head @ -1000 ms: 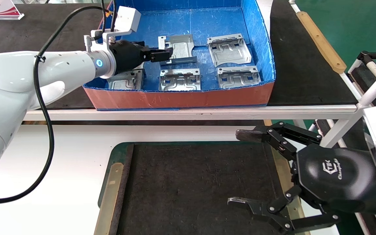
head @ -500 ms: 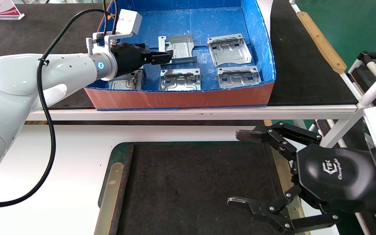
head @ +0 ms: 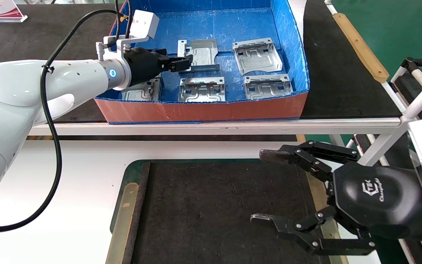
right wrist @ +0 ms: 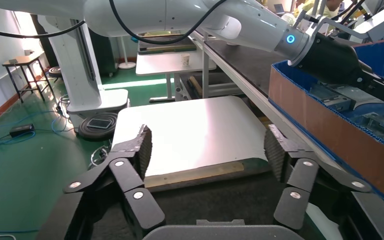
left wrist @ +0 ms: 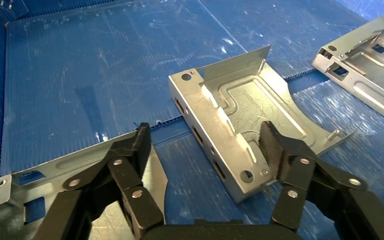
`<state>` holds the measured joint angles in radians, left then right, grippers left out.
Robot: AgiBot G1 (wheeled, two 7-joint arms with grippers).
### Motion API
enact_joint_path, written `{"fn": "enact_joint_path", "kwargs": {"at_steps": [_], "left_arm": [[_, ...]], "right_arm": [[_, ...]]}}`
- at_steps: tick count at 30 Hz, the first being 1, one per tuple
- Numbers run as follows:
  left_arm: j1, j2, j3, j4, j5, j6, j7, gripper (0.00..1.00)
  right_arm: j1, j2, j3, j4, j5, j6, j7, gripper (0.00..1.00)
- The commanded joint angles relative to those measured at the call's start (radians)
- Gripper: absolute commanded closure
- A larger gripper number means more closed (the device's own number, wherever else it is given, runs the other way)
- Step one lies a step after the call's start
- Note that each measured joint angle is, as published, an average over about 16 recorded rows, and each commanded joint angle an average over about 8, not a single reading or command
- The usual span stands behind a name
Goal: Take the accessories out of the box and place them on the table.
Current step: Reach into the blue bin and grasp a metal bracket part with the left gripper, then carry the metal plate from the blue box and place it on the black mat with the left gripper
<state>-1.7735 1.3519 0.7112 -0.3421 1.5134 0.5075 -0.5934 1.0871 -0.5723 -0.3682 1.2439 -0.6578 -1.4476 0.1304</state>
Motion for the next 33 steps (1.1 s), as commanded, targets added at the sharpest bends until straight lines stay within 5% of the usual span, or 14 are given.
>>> {"fn": "enact_joint_path", "kwargs": {"at_steps": [1,27,33], "left_arm": [[0.000,0.000,-0.001,0.000,0.000,0.000,0.000,1.00],[-0.001,-0.008,-0.003,-0.011,-0.005,0.003,0.003,1.00],[0.003,-0.032,-0.017,-0.084,-0.034,0.011,0.027,1.00]], "right_arm": [[0.000,0.000,0.000,0.000,0.000,0.000,0.000,1.00],[0.000,0.000,0.000,0.000,0.000,0.000,0.000,1.00],[0.000,0.000,0.000,0.000,0.000,0.000,0.000,0.29]]}}
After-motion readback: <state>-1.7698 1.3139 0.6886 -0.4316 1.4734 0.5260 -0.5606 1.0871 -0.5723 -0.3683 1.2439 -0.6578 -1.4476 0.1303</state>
